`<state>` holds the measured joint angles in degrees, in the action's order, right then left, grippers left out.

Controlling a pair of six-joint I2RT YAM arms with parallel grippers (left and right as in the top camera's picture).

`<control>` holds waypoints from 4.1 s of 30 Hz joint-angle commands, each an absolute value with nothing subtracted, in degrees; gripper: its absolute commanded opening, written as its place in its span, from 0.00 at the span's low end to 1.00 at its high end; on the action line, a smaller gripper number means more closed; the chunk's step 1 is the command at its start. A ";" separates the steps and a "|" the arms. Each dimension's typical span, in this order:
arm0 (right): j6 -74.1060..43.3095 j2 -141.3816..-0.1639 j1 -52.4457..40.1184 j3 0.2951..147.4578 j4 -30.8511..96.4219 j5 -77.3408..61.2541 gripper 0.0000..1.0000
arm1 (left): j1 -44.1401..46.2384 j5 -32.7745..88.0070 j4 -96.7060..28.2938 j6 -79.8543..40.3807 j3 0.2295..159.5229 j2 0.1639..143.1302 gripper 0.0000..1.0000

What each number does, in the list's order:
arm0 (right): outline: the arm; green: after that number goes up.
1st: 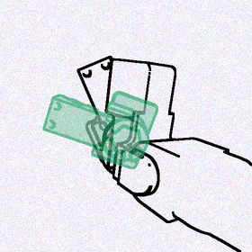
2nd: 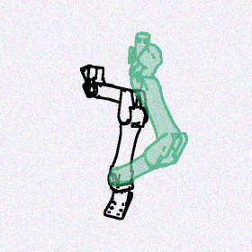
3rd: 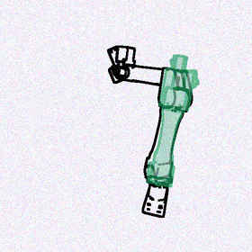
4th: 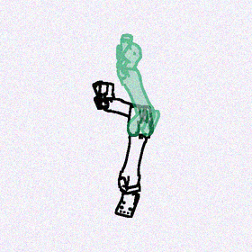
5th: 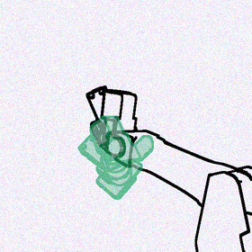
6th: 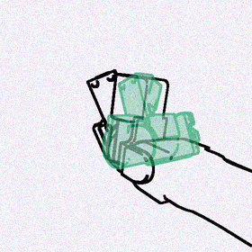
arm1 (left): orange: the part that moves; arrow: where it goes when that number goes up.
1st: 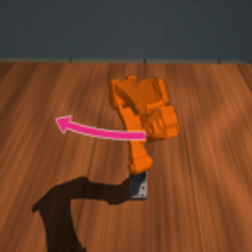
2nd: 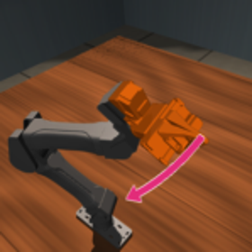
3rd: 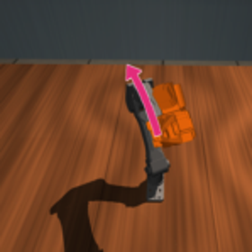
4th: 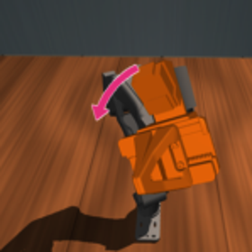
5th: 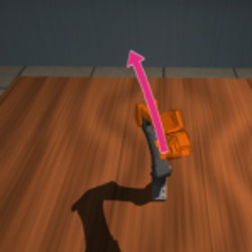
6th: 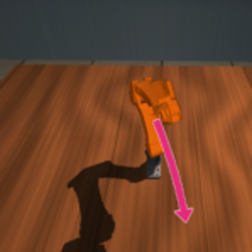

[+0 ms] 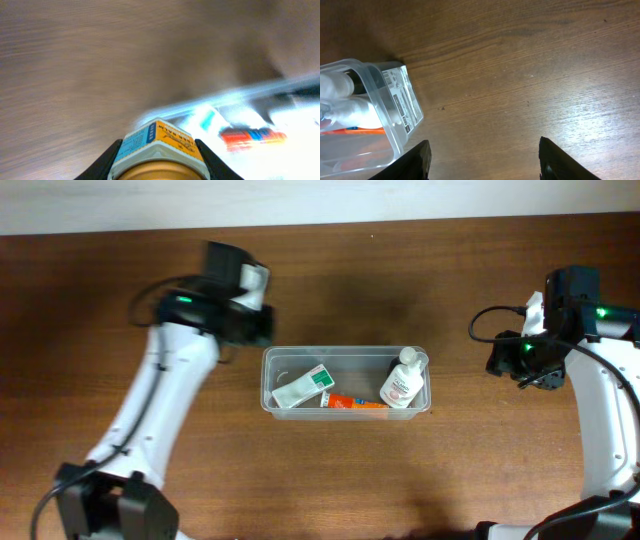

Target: Pack container

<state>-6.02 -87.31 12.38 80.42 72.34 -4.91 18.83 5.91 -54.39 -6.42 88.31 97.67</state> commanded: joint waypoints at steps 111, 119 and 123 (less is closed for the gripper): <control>2.59 -0.51 -0.67 0.32 4.54 0.27 0.98 | -4.03 0.64 -65.17 -3.60 44.25 21.23 0.99; 2.59 -0.51 -0.69 0.32 4.54 0.27 0.98 | -4.03 0.64 -65.01 -3.60 43.94 20.69 0.99; 2.59 -0.51 -0.69 0.32 4.54 0.27 0.98 | -4.03 -0.19 -60.03 -3.57 38.59 15.38 0.99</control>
<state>2.22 -0.91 -1.13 0.62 4.23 -0.03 -4.03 -0.01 -63.64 -4.27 43.16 19.66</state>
